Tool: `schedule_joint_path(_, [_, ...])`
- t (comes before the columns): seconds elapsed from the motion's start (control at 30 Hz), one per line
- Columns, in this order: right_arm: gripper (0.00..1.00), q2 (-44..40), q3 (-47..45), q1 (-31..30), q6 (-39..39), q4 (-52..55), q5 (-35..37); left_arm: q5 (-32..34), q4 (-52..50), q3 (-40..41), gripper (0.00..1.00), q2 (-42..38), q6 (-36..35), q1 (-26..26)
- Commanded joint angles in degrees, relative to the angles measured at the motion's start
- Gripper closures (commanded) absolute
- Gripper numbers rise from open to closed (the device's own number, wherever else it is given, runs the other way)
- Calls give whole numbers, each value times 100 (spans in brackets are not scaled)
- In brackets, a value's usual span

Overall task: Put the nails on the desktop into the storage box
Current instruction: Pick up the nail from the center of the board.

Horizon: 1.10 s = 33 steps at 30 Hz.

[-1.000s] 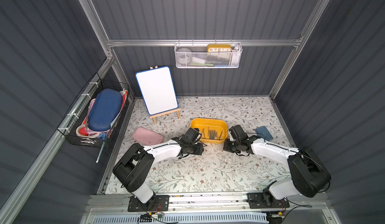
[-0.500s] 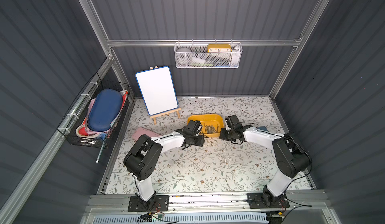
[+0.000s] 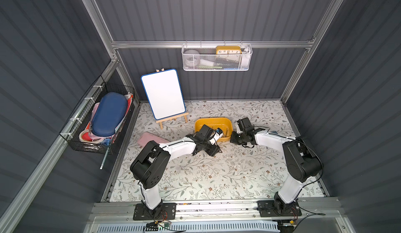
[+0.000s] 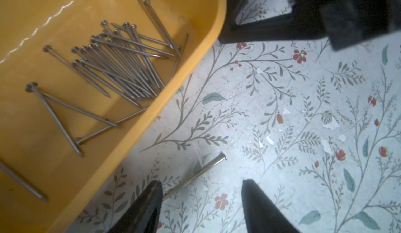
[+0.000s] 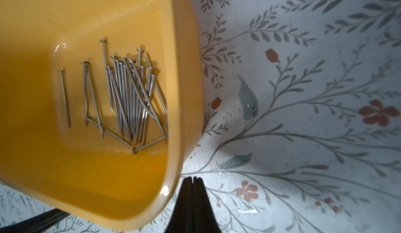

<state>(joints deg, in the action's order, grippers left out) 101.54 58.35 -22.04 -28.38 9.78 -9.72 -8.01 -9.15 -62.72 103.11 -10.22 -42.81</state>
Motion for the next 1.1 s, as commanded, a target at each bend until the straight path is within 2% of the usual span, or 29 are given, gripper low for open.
schedule_joint_path(0.0, [100,135,132,51,140,50,-179,-74,-259,-244,37,247,-929,-44])
schedule_joint_path(0.17, [100,160,123,78,167,58,-250,-248,-616,-470,38,465,-1485,-39])
schedule_joint_path(0.43, [100,191,115,122,210,83,-305,-196,-730,-454,39,674,-1834,-44])
schedule_joint_path(0.87, [100,270,80,148,237,33,-382,-51,-572,-482,40,1056,-1826,-105])
schedule_joint_path(0.97, [100,277,89,148,245,28,-386,-67,-619,-487,47,1108,-1828,-168])
schedule_joint_path(1.07, [100,274,93,157,247,33,-384,-120,-732,-496,68,1208,-1825,-220])
